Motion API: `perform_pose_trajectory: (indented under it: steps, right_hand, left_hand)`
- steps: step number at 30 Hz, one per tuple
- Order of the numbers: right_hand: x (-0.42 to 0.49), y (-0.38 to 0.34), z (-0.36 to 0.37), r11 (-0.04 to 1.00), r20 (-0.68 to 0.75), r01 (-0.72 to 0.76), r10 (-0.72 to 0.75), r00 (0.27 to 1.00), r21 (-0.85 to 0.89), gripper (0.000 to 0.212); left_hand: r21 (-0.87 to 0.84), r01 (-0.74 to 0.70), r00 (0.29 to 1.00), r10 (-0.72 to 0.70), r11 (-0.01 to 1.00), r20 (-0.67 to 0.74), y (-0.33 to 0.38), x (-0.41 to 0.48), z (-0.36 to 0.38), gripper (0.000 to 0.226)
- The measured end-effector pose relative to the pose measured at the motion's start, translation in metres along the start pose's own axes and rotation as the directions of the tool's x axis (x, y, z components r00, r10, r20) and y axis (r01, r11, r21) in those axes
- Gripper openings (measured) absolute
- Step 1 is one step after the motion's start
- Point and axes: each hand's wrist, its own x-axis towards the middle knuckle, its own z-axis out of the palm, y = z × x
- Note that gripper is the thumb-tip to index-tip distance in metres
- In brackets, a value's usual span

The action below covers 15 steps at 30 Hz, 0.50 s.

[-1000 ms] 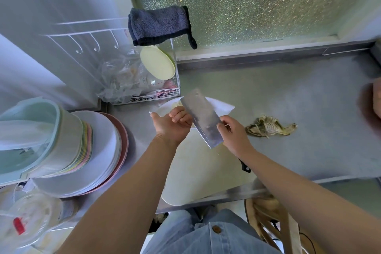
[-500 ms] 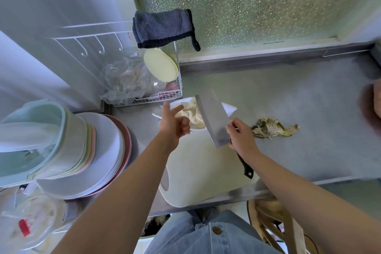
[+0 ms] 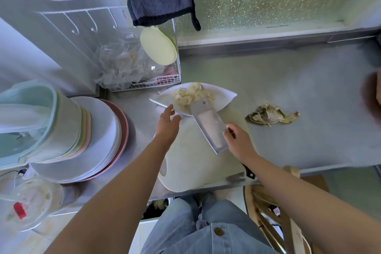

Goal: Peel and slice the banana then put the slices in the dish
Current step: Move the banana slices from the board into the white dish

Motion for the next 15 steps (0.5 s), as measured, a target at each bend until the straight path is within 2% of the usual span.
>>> perform_pose_trajectory:
  steps: [6,9,12,15]
  right_hand:
    - [-0.013,0.014,-0.021,0.998,-0.041,-0.061,0.060,0.997,-0.020,0.015]
    - [-0.017,0.016,-0.033,0.997,-0.063,-0.075,0.077,0.995,0.023,0.020]
    - [-0.012,0.009,-0.039,0.975,-0.082,-0.122,0.139,0.987,0.186,0.022]
    - [0.001,-0.004,-0.038,0.883,-0.058,-0.190,0.237,0.970,0.430,0.023]
  left_hand:
    - [-0.008,0.005,1.000,-0.005,1.000,0.000,0.000,0.000,0.001,0.054]
    - [0.000,-0.003,1.000,0.003,1.000,-0.024,0.002,-0.001,0.004,0.053]
    - [0.043,-0.018,0.996,0.022,0.999,-0.086,0.006,-0.004,0.007,0.048]
    - [0.093,-0.021,0.998,0.026,0.995,-0.049,0.010,-0.007,0.012,0.044]
